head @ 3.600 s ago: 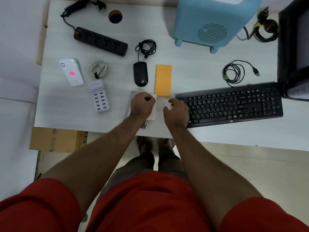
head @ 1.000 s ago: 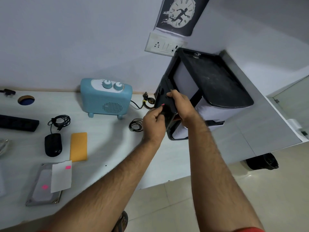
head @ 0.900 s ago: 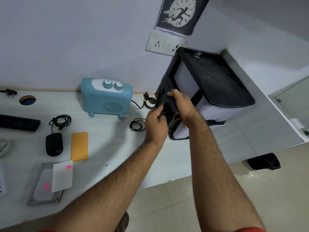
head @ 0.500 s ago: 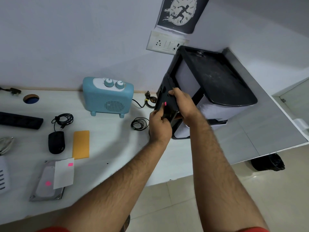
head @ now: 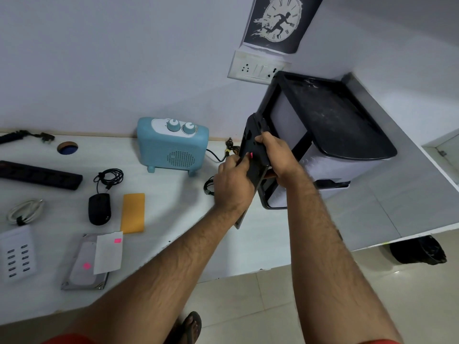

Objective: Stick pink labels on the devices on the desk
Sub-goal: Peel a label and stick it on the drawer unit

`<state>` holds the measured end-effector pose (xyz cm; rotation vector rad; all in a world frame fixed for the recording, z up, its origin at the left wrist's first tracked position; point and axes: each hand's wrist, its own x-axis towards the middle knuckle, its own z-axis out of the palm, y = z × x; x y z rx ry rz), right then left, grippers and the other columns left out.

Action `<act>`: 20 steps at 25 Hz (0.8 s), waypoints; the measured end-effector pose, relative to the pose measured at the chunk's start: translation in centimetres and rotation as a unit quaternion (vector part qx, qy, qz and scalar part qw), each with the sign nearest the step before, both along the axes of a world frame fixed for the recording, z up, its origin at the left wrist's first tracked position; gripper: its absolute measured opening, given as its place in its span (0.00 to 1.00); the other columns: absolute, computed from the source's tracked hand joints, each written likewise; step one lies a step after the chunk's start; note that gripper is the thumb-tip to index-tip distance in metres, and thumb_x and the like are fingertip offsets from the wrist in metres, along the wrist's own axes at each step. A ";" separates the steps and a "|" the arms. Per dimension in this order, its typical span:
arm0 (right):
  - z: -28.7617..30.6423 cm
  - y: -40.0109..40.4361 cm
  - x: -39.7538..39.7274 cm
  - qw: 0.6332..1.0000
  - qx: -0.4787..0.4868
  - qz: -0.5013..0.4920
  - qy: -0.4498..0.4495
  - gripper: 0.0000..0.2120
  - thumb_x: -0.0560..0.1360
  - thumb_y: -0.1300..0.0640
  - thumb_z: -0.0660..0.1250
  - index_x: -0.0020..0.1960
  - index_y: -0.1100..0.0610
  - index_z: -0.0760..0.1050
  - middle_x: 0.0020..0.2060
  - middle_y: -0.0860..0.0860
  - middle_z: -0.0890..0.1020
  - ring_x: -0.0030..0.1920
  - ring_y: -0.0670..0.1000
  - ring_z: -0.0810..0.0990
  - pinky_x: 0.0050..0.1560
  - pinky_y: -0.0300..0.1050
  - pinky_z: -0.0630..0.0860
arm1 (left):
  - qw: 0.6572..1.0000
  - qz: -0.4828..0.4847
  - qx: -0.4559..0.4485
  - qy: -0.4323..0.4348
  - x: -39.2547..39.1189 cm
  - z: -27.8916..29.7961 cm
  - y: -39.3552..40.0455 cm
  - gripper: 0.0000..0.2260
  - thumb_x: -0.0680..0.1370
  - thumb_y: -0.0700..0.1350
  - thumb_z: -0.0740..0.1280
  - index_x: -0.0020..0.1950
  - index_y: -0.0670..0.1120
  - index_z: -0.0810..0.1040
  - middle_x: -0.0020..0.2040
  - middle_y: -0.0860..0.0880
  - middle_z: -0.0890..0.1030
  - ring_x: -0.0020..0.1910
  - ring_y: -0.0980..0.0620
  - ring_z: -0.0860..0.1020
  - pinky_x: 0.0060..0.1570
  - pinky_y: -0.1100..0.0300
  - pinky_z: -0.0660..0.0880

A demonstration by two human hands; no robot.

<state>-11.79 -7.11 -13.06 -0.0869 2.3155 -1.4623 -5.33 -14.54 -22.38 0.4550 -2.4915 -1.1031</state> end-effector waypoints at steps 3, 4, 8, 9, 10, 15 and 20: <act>-0.1 -0.3 0.2 1.000 0.010 0.010 0.002 0.15 0.77 0.47 0.59 0.51 0.56 0.78 0.44 0.53 0.82 0.46 0.53 0.81 0.43 0.52 0.82 | 0.996 -0.006 -0.060 -0.062 0.0 0.7 -0.1 0.25 0.78 0.45 0.59 0.75 0.50 0.63 0.67 0.46 0.71 0.63 0.42 0.70 0.57 0.45 0.70; -0.1 -0.4 0.4 1.000 0.010 0.010 0.000 0.15 0.77 0.47 0.59 0.50 0.56 0.78 0.44 0.53 0.82 0.46 0.53 0.81 0.44 0.53 0.82 | 0.995 -0.014 -0.062 -0.078 0.0 0.8 0.0 0.26 0.78 0.46 0.59 0.76 0.50 0.61 0.68 0.46 0.70 0.63 0.42 0.70 0.57 0.45 0.69; 0.0 -0.9 1.2 1.000 0.011 0.020 0.002 0.12 0.77 0.48 0.60 0.47 0.54 0.78 0.41 0.53 0.81 0.43 0.52 0.80 0.40 0.49 0.80 | 0.996 -0.010 -0.060 -0.059 0.5 0.3 -1.0 0.25 0.76 0.43 0.60 0.74 0.48 0.65 0.62 0.44 0.74 0.59 0.41 0.73 0.56 0.44 0.73; -0.2 -1.1 1.5 1.000 0.012 0.025 0.006 0.12 0.77 0.48 0.61 0.46 0.55 0.77 0.40 0.53 0.81 0.41 0.52 0.79 0.39 0.47 0.80 | 0.999 0.006 -0.020 -0.035 0.8 -0.1 -1.6 0.24 0.74 0.39 0.59 0.72 0.47 0.69 0.59 0.43 0.75 0.57 0.40 0.74 0.55 0.45 0.74; -0.4 -1.6 1.9 0.999 0.016 0.030 0.018 0.13 0.76 0.48 0.61 0.45 0.56 0.77 0.38 0.53 0.80 0.39 0.52 0.78 0.40 0.47 0.79 | 0.999 0.024 0.046 -0.009 1.2 -0.3 -2.2 0.23 0.74 0.36 0.59 0.68 0.45 0.72 0.58 0.42 0.77 0.56 0.40 0.75 0.56 0.47 0.74; -3.5 -5.7 6.4 0.986 0.088 0.074 0.121 0.12 0.71 0.42 0.61 0.49 0.38 0.80 0.38 0.42 0.83 0.43 0.49 0.80 0.48 0.48 0.77 | 0.845 0.106 0.522 0.043 5.0 0.1 -9.2 0.09 0.79 0.41 0.60 0.53 0.44 0.80 0.41 0.45 0.80 0.38 0.49 0.77 0.36 0.59 0.73; -12.2 -8.9 13.3 0.926 0.288 0.163 0.180 0.30 0.69 0.35 0.61 0.71 0.39 0.70 0.61 0.48 0.80 0.58 0.57 0.81 0.56 0.51 0.77 | 0.818 0.094 0.558 -0.103 9.1 -4.1 -15.0 0.14 0.81 0.51 0.60 0.56 0.44 0.78 0.47 0.44 0.82 0.43 0.48 0.80 0.38 0.58 0.76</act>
